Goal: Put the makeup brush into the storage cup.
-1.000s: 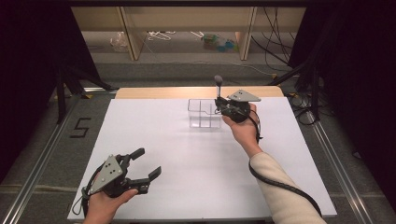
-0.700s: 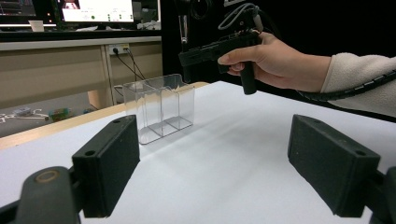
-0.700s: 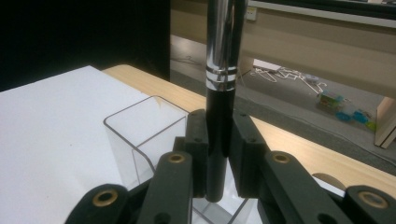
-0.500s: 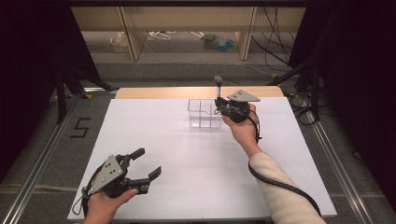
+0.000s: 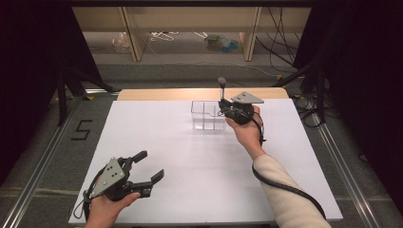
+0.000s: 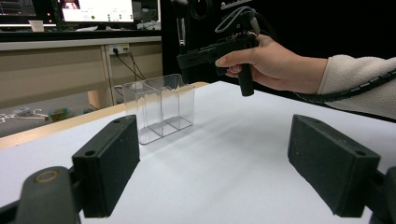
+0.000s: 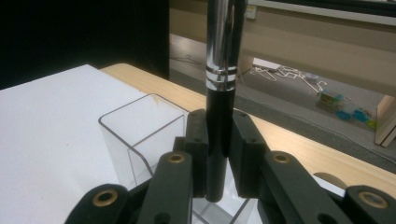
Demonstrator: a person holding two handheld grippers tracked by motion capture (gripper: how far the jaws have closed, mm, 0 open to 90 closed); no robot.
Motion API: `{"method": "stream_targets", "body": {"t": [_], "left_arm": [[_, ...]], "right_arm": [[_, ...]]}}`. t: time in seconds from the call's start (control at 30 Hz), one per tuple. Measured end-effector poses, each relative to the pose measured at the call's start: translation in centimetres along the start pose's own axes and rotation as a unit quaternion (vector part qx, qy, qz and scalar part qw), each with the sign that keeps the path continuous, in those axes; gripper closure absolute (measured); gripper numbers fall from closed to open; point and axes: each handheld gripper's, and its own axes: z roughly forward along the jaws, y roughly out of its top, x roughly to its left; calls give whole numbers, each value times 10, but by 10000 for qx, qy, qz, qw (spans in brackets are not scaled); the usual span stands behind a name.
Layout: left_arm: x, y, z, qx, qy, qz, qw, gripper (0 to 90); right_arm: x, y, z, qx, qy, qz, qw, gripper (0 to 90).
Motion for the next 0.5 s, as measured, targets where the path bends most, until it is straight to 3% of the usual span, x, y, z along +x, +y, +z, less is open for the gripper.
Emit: {"method": "stream_targets", "body": {"t": [0.5], "left_arm": [[0, 0, 0, 0, -2, -7, 10000, 167]], "right_arm": [[-1, -2, 2, 4, -41, 56, 10000, 792]]}}
